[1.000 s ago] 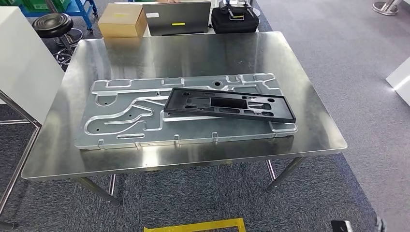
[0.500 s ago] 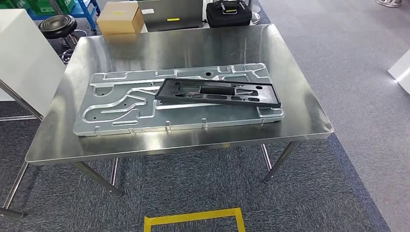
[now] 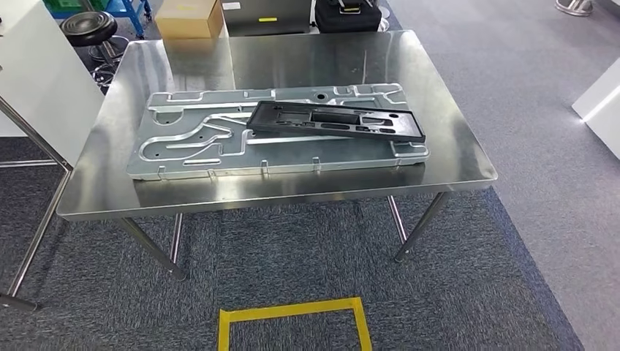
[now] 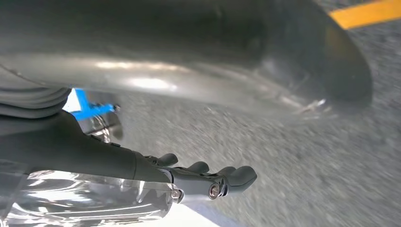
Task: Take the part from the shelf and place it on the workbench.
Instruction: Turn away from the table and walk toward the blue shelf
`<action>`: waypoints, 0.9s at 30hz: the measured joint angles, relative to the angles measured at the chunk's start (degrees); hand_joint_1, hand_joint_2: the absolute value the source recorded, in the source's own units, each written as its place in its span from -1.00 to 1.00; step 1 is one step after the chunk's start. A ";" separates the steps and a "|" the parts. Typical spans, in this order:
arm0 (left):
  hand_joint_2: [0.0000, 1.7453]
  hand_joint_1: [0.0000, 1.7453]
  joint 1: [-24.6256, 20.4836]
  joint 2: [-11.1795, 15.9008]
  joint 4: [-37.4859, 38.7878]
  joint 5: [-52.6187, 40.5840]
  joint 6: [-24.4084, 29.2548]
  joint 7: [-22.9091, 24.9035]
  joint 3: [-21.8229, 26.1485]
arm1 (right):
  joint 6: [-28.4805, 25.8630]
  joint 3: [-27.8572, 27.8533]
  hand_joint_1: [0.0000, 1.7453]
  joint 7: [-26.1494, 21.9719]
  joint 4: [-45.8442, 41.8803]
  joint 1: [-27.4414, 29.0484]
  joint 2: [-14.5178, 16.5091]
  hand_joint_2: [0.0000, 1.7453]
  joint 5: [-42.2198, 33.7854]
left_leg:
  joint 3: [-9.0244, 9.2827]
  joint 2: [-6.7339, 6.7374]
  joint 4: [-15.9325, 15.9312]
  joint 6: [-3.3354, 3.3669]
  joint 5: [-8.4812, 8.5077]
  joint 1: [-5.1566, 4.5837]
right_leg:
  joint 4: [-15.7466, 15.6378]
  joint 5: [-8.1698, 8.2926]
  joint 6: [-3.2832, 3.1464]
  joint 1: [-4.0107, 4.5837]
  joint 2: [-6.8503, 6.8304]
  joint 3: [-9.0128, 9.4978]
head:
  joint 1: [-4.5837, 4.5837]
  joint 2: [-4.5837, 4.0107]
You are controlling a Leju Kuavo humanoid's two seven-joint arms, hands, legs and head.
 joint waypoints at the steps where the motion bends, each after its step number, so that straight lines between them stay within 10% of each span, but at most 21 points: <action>1: -1.00 -1.00 -0.04 0.00 -0.01 0.00 -0.16 0.23 -0.21 | 0.20 -0.01 -1.00 0.13 0.02 -0.08 0.10 -1.00 -0.06 | -0.63 0.00 0.31 -0.21 0.35 -0.01 | -4.02 1.12 -0.18 -0.01 0.00 3.01 | 0.00 0.00; 3: -1.00 -1.00 -0.14 0.01 -0.01 0.00 -0.35 0.68 -0.51 | 0.59 -0.04 -1.00 -0.25 0.03 -0.33 0.29 -1.00 -0.26 | -1.48 0.02 0.83 -0.78 0.98 -0.12 | -11.67 1.32 -0.71 0.24 0.06 7.98 | -0.01 0.00; 5: -1.00 -1.00 -0.25 0.03 0.00 0.00 -0.37 1.05 -0.64 | 1.11 -0.11 -1.00 -1.00 0.03 -0.49 0.50 -1.00 -0.61 | -1.81 0.07 0.95 -1.46 1.70 -0.15 | -14.34 0.81 -1.30 0.60 0.08 9.21 | -0.01 0.00; 8: -1.00 -1.00 -0.18 0.17 0.05 -0.02 -0.62 1.49 -0.86 | 2.28 -0.36 -1.00 -2.31 0.17 -0.63 1.06 -1.00 -1.38 | -2.73 -0.08 2.28 -2.41 0.39 0.00 | -14.63 2.23 -2.47 0.37 -0.20 7.98 | 0.01 0.00; 12: -1.00 -1.00 -0.11 0.84 0.09 -0.09 -1.18 2.02 -1.89 | 3.40 -0.73 -1.00 -3.84 0.32 -0.69 1.89 -1.00 -1.85 | -6.04 -0.19 14.63 -3.13 -9.20 0.26 | -14.56 4.52 -3.23 0.44 -0.36 5.15 | 0.00 0.00; 14: -1.00 -1.00 -0.14 1.29 0.09 -0.09 -1.20 2.26 -2.20 | 3.43 -0.77 -1.00 -3.69 0.44 -0.68 2.31 -1.00 -1.76 | -4.97 -0.19 16.90 -3.24 -8.42 0.34 | -14.12 5.51 -3.11 0.52 -0.37 3.51 | 0.00 0.00; 18: -1.00 -1.00 -0.47 2.09 0.09 -0.09 -1.05 2.67 -3.03 | 3.54 -0.83 -1.00 -1.87 0.68 -0.74 3.29 -1.00 -0.84 | 5.15 -0.22 3.48 -2.62 -4.91 0.23 | -12.60 6.94 -2.30 0.68 -0.38 0.74 | -0.01 0.00; 21: -1.00 -1.00 -0.58 2.45 0.09 -0.09 -0.92 2.68 -3.46 | 3.69 -0.72 -1.00 -0.93 0.84 -0.67 3.69 -1.00 0.47 | 6.64 -0.24 -0.34 -1.49 -5.56 -0.05 | -12.30 8.13 -1.26 0.72 -0.48 0.09 | 0.00 0.00; 23: -1.00 -1.00 -0.66 2.53 0.10 -0.09 -0.96 2.44 -3.59 | 3.40 -0.53 -1.00 -1.03 0.88 -0.58 3.79 -1.00 1.24 | 5.80 -0.02 -0.45 -0.45 -4.60 0.05 | -11.37 6.93 -0.62 0.52 -0.36 -0.51 | 0.01 0.00; 27: -1.00 -1.00 -0.73 2.56 0.11 -0.06 -1.01 1.94 -3.99 | 2.75 -0.14 -1.00 -1.63 0.93 -0.46 3.90 -1.00 1.86 | 2.89 0.24 -0.43 0.67 -2.22 -0.08 | 0.22 -2.77 0.08 0.19 -0.24 -3.75 | 0.00 0.00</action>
